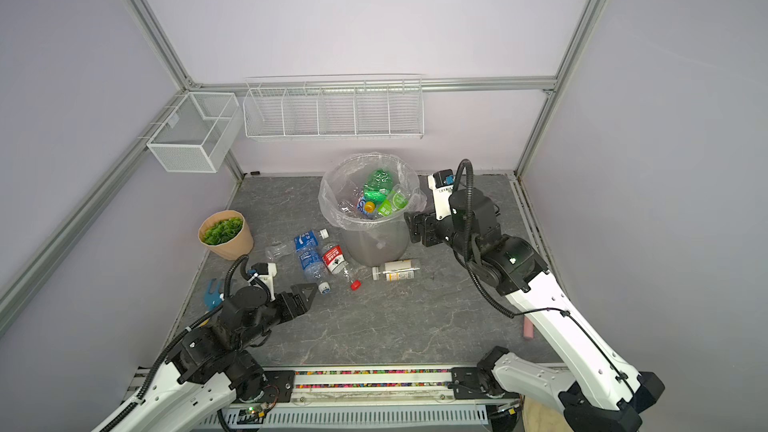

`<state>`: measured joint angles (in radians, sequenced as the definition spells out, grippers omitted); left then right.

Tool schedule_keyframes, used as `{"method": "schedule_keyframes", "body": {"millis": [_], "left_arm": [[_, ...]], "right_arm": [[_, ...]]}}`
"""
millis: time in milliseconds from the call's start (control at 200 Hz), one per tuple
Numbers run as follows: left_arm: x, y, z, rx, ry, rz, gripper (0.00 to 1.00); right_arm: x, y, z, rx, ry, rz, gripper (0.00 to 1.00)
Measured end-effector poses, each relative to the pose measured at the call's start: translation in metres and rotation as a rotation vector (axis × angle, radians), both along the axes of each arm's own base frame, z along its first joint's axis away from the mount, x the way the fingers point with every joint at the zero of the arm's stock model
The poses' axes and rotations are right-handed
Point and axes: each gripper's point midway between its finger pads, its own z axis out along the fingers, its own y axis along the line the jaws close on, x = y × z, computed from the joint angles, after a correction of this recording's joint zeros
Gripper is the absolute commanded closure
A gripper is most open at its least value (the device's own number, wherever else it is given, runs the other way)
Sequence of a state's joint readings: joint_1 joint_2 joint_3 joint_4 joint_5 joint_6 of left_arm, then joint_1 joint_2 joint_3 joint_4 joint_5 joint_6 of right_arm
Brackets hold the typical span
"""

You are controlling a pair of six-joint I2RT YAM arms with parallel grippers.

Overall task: Throw the plastic bottles in the bin
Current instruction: 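Withdraw the right gripper while the left gripper reaches to the Pocari Sweat bottle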

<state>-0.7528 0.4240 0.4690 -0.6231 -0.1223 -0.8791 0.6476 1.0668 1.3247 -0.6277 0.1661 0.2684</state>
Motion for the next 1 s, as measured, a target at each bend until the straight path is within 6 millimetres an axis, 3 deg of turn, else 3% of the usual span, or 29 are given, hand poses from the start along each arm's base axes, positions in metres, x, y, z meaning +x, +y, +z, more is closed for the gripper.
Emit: {"method": "schedule_keyframes", "body": {"millis": [225,445,675,1000], "left_arm": [[0.002,-0.002,-0.009,0.028,0.031,0.001,0.04],[0.006,-0.001,-0.020,0.077,0.067,0.018,0.04],[0.018,-0.005,-0.017,0.129,0.088,0.042,0.03],[0.036,-0.008,-0.013,0.193,0.085,0.076,0.01]], "right_arm": [[-0.007,-0.007,-0.018,-0.002,0.035,-0.019,0.12],[-0.014,-0.015,-0.050,-0.032,0.104,-0.045,0.12],[-0.023,-0.024,-0.081,-0.060,0.169,-0.068,0.12],[-0.035,-0.038,-0.092,-0.059,0.185,-0.097,0.12]]}}
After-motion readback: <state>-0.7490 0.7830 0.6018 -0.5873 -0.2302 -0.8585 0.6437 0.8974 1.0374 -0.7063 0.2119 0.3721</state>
